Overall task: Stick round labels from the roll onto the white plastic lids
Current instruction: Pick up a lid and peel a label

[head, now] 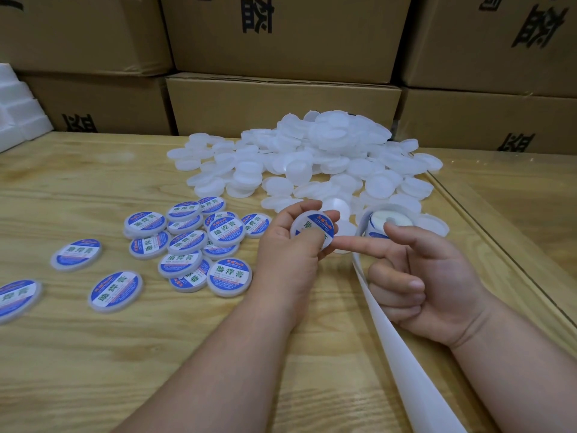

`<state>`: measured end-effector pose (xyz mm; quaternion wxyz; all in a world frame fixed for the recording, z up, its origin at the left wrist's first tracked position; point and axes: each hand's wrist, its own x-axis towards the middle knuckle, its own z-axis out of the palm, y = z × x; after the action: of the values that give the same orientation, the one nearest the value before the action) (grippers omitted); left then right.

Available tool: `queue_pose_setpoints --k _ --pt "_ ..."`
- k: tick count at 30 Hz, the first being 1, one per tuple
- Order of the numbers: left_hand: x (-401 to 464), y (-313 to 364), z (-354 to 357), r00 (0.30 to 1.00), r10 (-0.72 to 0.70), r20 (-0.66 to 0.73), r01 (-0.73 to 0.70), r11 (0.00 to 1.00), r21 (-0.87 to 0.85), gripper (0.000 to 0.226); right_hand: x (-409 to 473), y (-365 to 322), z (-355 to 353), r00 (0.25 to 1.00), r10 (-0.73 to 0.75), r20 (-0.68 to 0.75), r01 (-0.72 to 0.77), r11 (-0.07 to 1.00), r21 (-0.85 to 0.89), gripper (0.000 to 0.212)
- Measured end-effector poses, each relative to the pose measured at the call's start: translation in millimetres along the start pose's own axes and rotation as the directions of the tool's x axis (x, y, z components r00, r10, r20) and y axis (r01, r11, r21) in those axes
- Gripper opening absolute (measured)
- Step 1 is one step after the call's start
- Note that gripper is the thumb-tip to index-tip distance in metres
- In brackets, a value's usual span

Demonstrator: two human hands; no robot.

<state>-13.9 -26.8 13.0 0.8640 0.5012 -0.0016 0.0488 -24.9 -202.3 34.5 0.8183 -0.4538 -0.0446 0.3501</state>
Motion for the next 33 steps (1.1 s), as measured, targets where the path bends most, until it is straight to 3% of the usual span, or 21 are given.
queue_pose_setpoints --k 6,10,15,18,21,24,26,30,33 --pt "5 1 -5 0.994 0.061 -0.089 -0.063 0.998 -0.023 0.033 -2 -2 -1 0.999 -0.032 -0.044 0.034 0.998 0.052 0.067" --pt "2 6 -3 0.993 0.022 -0.113 -0.025 0.999 -0.032 0.018 -2 0 -2 0.999 -0.05 -0.019 0.05 0.998 0.04 0.072" --pt "2 6 -2 0.989 0.01 -0.15 -0.001 0.998 0.066 0.029 -1 -1 -3 0.997 -0.066 -0.028 0.067 0.996 0.054 0.067" --pt "3 5 -2 0.981 0.005 -0.192 -0.001 1.0 0.019 0.013 0 0 -3 0.991 -0.099 -0.085 0.103 0.994 0.045 0.062" --pt "3 6 -2 0.977 0.032 -0.213 -0.036 0.999 -0.013 0.032 5 3 -1 0.944 -0.249 -0.217 0.25 0.968 -0.024 0.047" --pt "3 7 -2 0.962 0.023 -0.272 -0.044 0.996 -0.072 0.056 11 7 0 0.806 -0.456 -0.377 0.417 0.89 -0.184 0.024" --pt "4 8 -3 0.944 -0.009 -0.329 -0.043 0.987 -0.152 0.073 12 9 -2 0.737 -0.526 -0.424 0.454 0.851 -0.264 0.026" --pt "8 12 -4 0.91 -0.055 -0.41 -0.083 0.947 -0.311 0.094 14 12 -3 0.708 -0.558 -0.433 0.452 0.829 -0.33 0.025" --pt "8 12 -4 0.909 -0.041 -0.415 -0.092 0.952 -0.293 0.106 15 12 -1 0.711 -0.564 -0.421 0.444 0.823 -0.354 0.021"
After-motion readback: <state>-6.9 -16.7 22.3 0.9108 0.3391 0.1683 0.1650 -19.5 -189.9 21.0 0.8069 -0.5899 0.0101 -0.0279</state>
